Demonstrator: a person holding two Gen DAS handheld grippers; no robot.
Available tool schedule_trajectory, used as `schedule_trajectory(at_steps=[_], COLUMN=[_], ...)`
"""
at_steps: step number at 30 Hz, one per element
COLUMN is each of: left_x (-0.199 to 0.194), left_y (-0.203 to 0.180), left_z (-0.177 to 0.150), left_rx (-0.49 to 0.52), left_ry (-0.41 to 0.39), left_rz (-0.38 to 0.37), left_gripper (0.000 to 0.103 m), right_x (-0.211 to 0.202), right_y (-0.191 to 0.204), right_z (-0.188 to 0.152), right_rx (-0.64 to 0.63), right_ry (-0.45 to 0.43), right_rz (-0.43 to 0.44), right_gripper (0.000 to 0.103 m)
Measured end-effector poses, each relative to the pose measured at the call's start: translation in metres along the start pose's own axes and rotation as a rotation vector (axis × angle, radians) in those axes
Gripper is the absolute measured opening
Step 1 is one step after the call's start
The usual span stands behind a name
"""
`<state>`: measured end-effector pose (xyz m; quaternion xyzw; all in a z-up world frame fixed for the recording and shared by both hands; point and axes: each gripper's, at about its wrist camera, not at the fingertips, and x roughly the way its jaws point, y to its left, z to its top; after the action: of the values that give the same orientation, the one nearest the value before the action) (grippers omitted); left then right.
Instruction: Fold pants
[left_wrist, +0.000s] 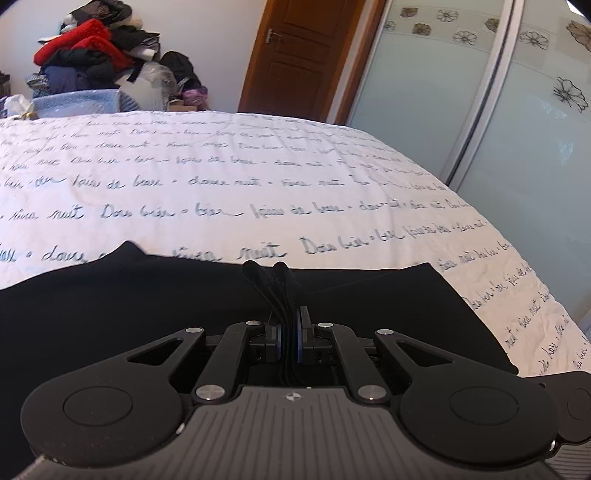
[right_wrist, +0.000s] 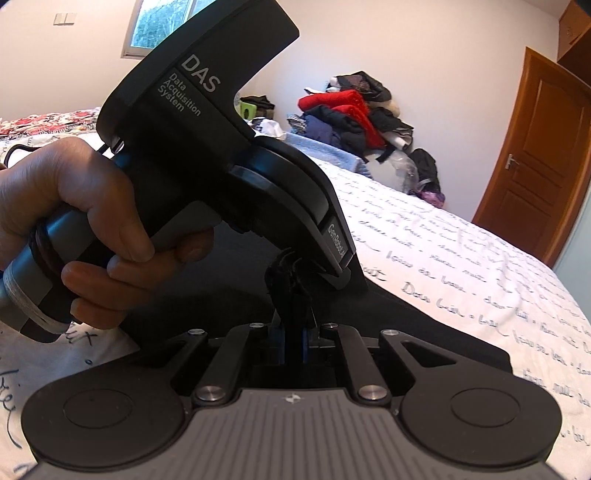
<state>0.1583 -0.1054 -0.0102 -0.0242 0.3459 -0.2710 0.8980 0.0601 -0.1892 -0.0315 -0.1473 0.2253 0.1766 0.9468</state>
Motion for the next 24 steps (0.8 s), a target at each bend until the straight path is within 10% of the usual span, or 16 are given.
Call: schedule_trajectory(at_steps=[24], left_x=[-0.001], left_y=[0.023], left_z=[-0.009], left_rx=[-0.013], left_ry=[0.000], left_rz=[0.055], left_gripper=[0.012], right_x=[0.011], right_y=[-0.003], right_z=[0.001], right_rx=[-0.008], right_ry=[0.015], right_rz=[0.062], right_gripper=[0.009])
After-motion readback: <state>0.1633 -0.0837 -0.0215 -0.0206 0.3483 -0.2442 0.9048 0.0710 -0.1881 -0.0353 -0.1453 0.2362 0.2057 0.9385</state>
